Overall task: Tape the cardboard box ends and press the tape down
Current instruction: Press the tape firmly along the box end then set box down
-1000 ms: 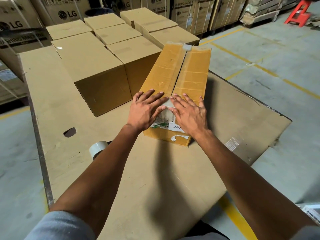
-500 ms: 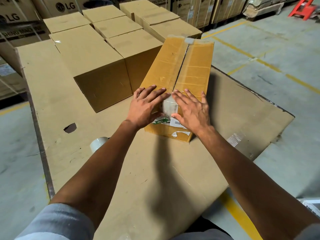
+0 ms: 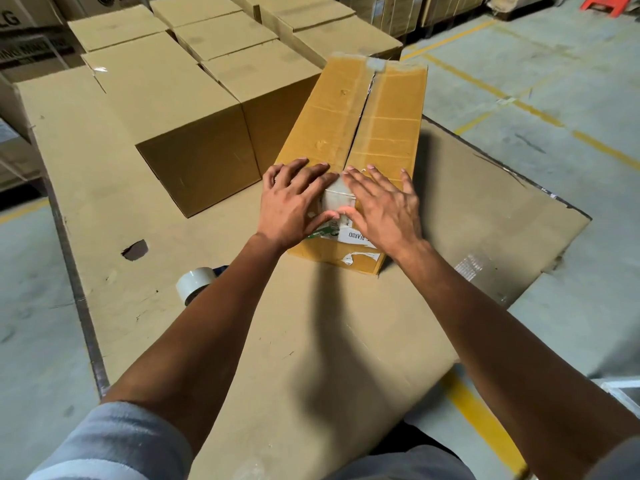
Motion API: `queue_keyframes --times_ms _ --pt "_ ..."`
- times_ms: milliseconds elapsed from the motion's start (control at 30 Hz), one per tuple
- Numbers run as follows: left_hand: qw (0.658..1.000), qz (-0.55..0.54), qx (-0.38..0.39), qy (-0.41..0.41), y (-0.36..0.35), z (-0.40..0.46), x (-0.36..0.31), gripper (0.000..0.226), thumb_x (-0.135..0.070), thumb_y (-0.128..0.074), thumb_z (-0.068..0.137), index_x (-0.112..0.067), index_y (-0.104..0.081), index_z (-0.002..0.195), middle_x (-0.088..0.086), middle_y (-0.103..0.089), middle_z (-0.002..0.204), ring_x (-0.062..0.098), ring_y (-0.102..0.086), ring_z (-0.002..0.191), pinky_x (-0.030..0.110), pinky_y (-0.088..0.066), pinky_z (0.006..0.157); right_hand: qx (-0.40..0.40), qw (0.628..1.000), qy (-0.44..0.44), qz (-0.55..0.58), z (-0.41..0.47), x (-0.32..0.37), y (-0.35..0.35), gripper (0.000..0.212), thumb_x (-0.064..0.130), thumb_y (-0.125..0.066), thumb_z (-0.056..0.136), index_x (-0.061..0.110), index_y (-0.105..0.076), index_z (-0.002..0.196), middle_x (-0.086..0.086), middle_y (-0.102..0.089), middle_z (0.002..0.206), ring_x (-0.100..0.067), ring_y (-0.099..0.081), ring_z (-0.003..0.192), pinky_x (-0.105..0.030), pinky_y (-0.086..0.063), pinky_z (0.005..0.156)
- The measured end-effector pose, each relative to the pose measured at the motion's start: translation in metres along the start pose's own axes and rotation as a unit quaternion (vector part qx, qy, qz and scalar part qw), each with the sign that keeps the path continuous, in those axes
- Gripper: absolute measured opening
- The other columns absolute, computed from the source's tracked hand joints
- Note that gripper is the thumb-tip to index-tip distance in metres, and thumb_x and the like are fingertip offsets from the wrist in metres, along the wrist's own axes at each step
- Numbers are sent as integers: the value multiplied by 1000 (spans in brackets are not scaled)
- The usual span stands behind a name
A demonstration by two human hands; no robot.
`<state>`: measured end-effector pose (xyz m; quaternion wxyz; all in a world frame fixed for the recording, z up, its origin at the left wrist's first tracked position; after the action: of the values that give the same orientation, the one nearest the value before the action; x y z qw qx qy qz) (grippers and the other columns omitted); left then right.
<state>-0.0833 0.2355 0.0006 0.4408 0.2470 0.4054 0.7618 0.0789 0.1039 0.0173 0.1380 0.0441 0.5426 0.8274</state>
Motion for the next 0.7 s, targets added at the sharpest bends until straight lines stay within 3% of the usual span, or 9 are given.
queue_keyframes --times_ms 133,233,367,533,700 --pt "999 4 26 -29 6 0 4 86 -88 -48 96 -34 -48 162 -4 -48 169 31 -39 158 56 -30 120 18 1000 8 -5 -1 -1 2 75 67 -48 101 31 -35 165 12 -37 170 -18 -36 158 -67 -23 124" --pt "1000 -22 18 1 10 2 1 64 -75 -47 106 -40 -53 158 -10 -54 165 25 -42 158 54 -32 121 4 999 -32 19 0 3 5 62 66 -29 108 36 -43 160 16 -44 165 -16 -40 155 -65 -23 125" --pt "999 -32 -8 23 9 2 -1 46 -56 -35 117 -40 -59 153 -13 -59 160 22 -46 155 51 -34 119 -23 995 -80 48 3 11 5 61 70 -28 107 39 -58 149 17 -56 155 -16 -49 149 -60 -25 124" --pt "999 -28 -9 15 1 4 4 46 -57 -44 115 -38 -59 154 -10 -59 161 25 -48 154 52 -36 117 -31 997 -58 37 4 6 2 64 73 -32 105 36 -59 149 15 -57 155 -19 -51 148 -60 -29 122" --pt "1000 -6 5 -24 2 0 8 66 -74 -49 106 -35 -53 159 -7 -51 167 29 -44 156 53 -34 117 -31 999 -20 4 0 4 0 70 73 -47 99 32 -50 156 13 -51 161 -22 -49 150 -64 -31 120"
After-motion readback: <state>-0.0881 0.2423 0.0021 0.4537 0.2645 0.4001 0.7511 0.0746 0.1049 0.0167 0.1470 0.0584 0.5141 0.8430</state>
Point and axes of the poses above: each hand's wrist, its own z-axis towards the middle knuckle, its own y-axis out of the back of the hand, x = y × z, the point moved 3 cm from there along z, towards the middle knuckle
